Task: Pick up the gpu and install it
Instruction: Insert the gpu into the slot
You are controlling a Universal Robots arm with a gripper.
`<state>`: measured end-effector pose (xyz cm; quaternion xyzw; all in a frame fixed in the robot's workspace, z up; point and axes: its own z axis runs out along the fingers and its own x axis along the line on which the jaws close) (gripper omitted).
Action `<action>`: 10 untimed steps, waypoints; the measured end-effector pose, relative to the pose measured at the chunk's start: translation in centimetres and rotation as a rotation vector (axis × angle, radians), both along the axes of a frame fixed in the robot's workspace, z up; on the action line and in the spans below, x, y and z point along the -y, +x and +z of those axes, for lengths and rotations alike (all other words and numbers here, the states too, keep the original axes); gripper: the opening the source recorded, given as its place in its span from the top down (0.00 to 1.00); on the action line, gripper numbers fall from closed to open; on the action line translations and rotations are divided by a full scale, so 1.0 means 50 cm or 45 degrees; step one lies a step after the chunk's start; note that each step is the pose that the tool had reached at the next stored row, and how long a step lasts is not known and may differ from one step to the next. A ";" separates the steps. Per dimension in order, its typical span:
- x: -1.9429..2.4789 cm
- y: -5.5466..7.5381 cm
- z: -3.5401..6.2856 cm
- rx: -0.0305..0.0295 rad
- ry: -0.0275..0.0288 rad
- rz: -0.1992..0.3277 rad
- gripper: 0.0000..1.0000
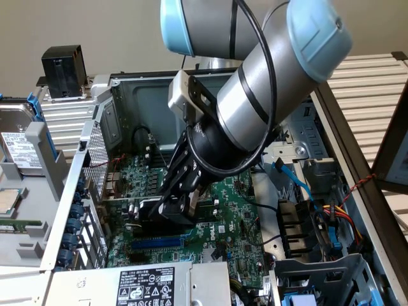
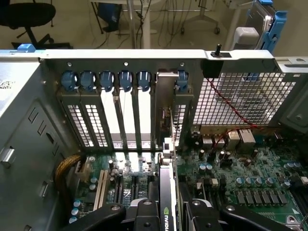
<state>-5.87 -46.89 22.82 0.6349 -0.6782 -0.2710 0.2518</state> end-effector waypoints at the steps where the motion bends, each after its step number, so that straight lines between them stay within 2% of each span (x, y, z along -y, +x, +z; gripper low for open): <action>1: 0.0002 -0.001 0.000 0.0001 0.0000 0.000 0.73; 10: 0.0001 -0.001 -0.003 0.0002 0.0004 0.000 0.73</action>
